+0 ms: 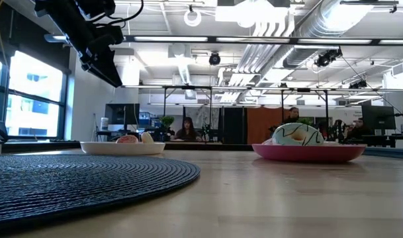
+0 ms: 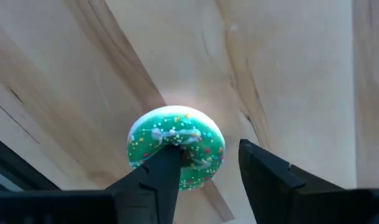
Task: Pick & Place donuts
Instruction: Put the small green donut on the white plate
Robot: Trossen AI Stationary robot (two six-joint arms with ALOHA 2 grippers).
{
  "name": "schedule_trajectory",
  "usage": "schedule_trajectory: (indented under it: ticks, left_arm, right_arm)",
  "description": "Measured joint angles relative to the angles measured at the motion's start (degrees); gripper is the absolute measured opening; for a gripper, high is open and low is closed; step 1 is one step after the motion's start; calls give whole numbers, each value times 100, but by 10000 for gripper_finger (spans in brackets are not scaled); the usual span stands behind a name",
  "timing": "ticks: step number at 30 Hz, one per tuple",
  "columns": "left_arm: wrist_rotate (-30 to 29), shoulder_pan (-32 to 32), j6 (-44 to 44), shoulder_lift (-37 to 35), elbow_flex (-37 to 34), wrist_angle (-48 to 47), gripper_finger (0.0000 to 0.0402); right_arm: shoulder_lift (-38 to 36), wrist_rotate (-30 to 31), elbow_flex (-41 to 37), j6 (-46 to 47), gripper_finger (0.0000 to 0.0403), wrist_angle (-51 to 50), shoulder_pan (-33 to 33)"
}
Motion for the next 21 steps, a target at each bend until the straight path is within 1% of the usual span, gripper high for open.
schedule_trajectory:
  ticks: [4, 7, 10, 14, 15, 16, 18, 21]
  left_arm:
    - [0, 0, 0, 1, 0, -1, 147]
    - [0, 0, 0, -1, 0, 0, 147]
    - [0, 0, 0, -1, 0, 0, 147]
    - [0, 0, 0, -1, 0, 0, 147]
    - [0, 0, 0, -1, 0, 0, 147]
    - [1, 1, 0, -1, 0, 0, 147]
    - [0, 2, 0, -1, 0, 0, 147]
    - [0, 0, 0, -1, 0, 0, 147]
  right_arm:
    - [-2, 79, 0, -77, 140, 0, -44]
    - [0, -1, 0, -152, 122, 2, -95]
    - [-31, -96, 0, -172, 88, 4, -168]
    - [-232, -132, -2, -249, 21, 4, -336]
    - [-301, -74, -2, -321, 13, 8, -382]
    - [-360, 74, 0, -420, 10, 39, -436]
    - [-468, 570, 0, -710, 18, 43, -551]
    - [-575, 1832, 0, -1458, 29, 93, -833]
